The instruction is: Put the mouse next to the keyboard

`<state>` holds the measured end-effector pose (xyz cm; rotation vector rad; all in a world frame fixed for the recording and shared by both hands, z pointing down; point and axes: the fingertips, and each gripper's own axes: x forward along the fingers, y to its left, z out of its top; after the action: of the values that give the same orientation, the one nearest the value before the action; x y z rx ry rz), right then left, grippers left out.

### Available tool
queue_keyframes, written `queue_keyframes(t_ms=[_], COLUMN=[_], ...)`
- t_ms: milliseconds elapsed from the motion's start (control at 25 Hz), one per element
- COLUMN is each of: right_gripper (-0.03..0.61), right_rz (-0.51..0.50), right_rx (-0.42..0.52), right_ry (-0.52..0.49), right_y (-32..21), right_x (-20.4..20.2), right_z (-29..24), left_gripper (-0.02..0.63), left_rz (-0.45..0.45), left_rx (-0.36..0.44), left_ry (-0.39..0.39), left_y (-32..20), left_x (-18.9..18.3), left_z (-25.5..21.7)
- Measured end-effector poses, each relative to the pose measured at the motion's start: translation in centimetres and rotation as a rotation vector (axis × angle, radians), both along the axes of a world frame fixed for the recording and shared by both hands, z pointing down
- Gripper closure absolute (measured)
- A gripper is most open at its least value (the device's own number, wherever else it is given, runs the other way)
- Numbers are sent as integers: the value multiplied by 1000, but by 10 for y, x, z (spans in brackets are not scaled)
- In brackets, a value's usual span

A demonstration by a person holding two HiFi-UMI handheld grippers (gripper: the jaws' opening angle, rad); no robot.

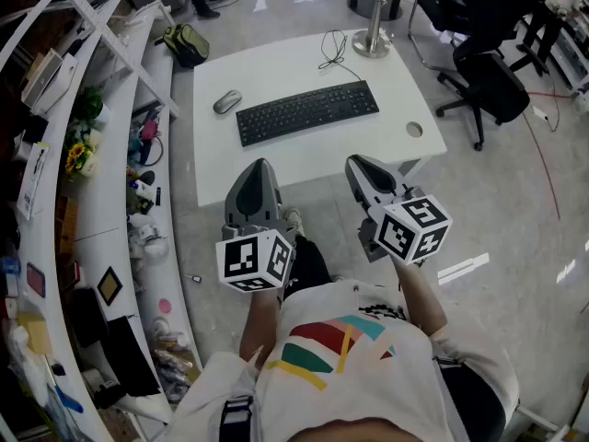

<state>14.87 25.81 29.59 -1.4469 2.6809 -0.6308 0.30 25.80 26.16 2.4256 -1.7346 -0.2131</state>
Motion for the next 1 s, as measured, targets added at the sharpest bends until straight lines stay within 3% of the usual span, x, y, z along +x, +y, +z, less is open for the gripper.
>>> queue_keyframes(t_ms=[280,560,680,840,1000], right_gripper=[566,566,566,565,566], right_rz=[-5,6,35,100,4], right_rx=[1,-51,-92,-153,-206], right_ry=[26,84,65,25,36], right_y=[-118,-232,-276,-320,-334], right_x=[-33,-85,-110,-142,-180], right_z=[11,21,26,47,71], left_gripper=[572,572,572,572,572], left_rz=[-1,-11,-11,29,-1], left_rx=[18,-33,-48,-33,-104], left_ry=[6,-15,-29,-18,-30], left_y=[-123,-241,-287,-327,-340], left_x=[-35,-93,-120,-146,-166], left_z=[4,13,17,30,63])
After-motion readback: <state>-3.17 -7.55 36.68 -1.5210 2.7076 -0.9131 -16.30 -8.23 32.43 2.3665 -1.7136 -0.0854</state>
